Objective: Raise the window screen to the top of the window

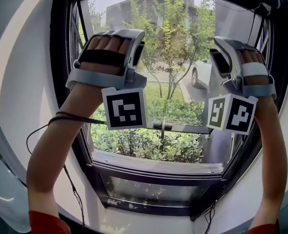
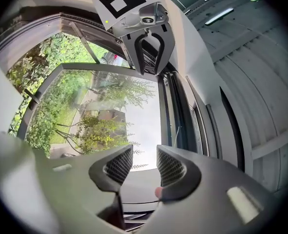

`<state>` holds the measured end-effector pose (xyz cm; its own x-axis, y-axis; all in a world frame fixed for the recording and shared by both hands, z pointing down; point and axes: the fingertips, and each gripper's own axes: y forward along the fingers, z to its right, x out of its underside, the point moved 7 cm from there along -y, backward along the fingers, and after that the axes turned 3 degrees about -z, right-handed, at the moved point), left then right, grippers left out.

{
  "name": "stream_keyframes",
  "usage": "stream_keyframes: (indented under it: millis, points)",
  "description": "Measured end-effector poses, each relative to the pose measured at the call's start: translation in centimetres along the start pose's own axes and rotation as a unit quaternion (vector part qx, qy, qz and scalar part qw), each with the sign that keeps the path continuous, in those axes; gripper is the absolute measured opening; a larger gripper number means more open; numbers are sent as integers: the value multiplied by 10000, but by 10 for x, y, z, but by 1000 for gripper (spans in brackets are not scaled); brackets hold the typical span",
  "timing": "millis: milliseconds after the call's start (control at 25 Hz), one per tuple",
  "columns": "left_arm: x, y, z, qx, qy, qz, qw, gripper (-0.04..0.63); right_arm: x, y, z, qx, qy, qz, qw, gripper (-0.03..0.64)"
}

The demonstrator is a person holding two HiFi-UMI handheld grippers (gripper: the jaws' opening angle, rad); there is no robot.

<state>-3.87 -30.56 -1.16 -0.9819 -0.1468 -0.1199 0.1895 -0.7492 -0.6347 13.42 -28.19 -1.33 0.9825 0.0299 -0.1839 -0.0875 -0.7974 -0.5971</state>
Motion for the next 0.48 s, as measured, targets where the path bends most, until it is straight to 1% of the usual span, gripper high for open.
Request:
stream_keyframes:
  millis: [80, 280, 400, 480]
  points:
    - [-2, -8, 10, 64, 16, 43, 10000, 106, -2, -8, -12, -82, 7, 44, 10000, 146]
    - [-6, -26, 41, 317, -142, 162, 9993, 106, -3, -25, -44, -359, 168, 96, 9992, 147]
    - [-2, -32, 61, 495, -205, 95, 9985, 106, 2, -30, -67, -606, 231, 85, 9979, 147]
    - [2, -34, 76, 638, -134, 22, 9979, 106, 5, -34, -83, -764, 188, 38, 9969, 147]
